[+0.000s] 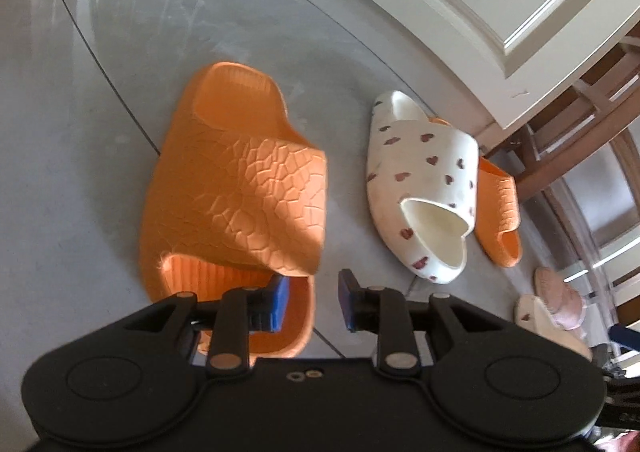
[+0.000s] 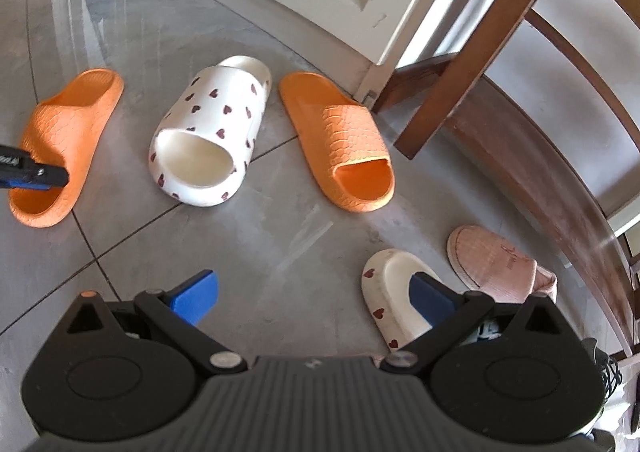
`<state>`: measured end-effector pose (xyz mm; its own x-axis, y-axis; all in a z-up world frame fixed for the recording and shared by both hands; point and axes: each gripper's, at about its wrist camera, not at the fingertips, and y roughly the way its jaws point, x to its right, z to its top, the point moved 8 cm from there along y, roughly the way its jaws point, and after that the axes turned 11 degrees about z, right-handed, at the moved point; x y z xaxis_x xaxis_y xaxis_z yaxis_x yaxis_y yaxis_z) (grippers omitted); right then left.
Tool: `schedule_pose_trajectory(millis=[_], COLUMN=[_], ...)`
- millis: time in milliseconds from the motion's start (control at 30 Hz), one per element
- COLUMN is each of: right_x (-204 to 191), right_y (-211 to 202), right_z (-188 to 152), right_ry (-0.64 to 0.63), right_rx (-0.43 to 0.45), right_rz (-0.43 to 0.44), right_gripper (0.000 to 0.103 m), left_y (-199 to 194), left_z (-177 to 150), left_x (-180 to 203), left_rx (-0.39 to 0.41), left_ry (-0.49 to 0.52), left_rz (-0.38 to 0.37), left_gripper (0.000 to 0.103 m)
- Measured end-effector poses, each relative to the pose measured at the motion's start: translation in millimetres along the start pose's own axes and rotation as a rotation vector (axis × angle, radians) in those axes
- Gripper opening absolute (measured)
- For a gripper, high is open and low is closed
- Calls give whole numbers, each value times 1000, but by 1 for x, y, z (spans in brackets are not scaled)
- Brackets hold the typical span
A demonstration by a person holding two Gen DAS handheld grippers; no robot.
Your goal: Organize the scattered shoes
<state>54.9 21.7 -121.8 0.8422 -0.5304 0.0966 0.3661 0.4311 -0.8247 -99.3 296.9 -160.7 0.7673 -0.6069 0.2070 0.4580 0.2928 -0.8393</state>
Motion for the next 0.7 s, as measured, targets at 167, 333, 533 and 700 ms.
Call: schedule_pose_trajectory(millis=[167, 333, 533, 700], right_x=[-9, -17, -24, -22], right_y=[3, 6, 11, 7], right_z=[-4, -6, -1, 9], right_ry=[-43, -69, -92, -92], right_rx=[0, 1, 6, 49], right_rz=[22, 43, 50, 36], right_gripper=[103, 103, 103, 103], left_y=[-5, -23, -30, -35], left_z=[17, 38, 37, 35], left_x=[-15, -45, -47, -6], left_rx=[79, 201, 211, 223], left_ry=[10, 64, 117, 193], left_rz=[79, 245, 341, 240], left_gripper=[18, 17, 24, 25])
